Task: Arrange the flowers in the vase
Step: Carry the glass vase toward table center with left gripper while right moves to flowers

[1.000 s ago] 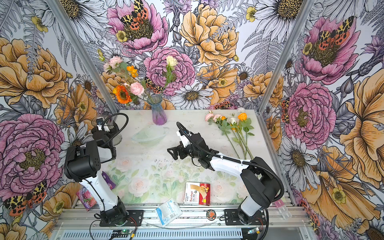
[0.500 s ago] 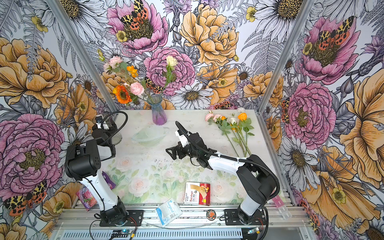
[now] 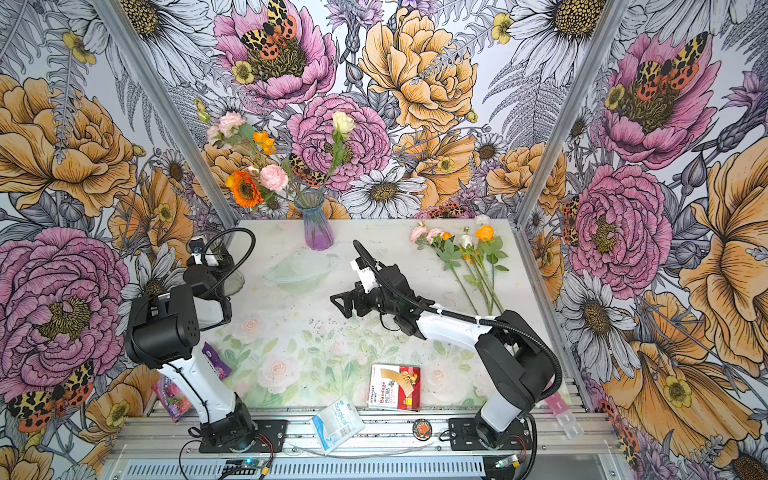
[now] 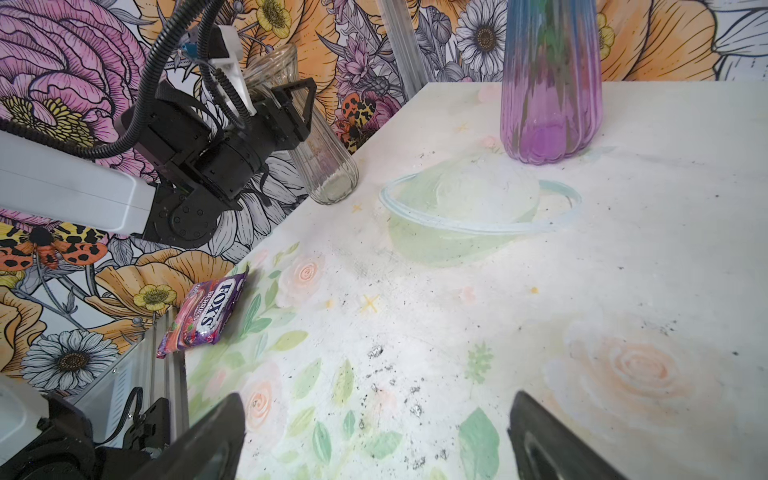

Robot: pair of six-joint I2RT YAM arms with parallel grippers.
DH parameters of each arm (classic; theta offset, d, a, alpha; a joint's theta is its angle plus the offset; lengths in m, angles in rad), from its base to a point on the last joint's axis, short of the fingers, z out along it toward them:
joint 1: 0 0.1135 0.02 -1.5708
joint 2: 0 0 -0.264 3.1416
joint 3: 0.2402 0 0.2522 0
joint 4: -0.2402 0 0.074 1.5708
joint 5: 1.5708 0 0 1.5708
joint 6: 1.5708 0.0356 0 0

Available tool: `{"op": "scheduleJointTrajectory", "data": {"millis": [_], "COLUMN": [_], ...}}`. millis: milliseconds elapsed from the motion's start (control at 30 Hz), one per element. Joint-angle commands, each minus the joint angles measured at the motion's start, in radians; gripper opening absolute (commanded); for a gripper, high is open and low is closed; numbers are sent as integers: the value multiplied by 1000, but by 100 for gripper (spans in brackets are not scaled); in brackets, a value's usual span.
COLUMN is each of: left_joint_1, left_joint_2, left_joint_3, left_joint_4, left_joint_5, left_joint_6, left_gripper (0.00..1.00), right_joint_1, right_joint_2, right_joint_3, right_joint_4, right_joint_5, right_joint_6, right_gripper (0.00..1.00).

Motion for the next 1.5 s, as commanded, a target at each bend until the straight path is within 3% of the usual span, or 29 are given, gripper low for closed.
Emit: {"op": "scheduleJointTrajectory", "data": {"millis": [0, 167, 300, 433, 600, 800, 1067, 1200, 1333, 1467], "left_joint_1": [-29, -190, -403, -599, -851, -1043, -1142, -1141, -1132, -1113], "left_joint_2": [-113, -300, -457, -554, -522, -381, -246, -189, -113, -19], "left_joint_3": [-54, -109, -131, -136, -112, -65, -24, -22, -9, 46], "left_joint_4": [145, 18, -98, -180, -174, -122, -56, 36, 158, 186], "left_joint_5": [-13, -67, -97, -129, -117, -112, -124, -95, -14, 47], "left_joint_6": [-78, -85, -32, -81, -112, -173, -163, -159, -157, -204], "left_gripper": [48, 39, 36, 36, 35, 35, 35, 36, 36, 36], "right_joint_1": [-22, -108, -193, -287, -432, -553, -553, -552, -542, -512], "right_joint_2": [-81, -220, -402, -580, -739, -727, -786, -849, -887, -917], "right_joint_3": [-34, -77, -139, -207, -308, -319, -299, -335, -368, -383], "right_joint_4": [15, -131, -326, -523, -699, -758, -756, -750, -746, -739], "right_joint_5": [28, 82, 188, 288, 322, 223, 107, 43, -95, -89], "right_joint_6": [9, 13, 1, 4, 29, 41, -5, 3, -17, -1], "right_gripper": [100, 100, 100, 99, 99, 99, 99, 100, 100, 100]}}
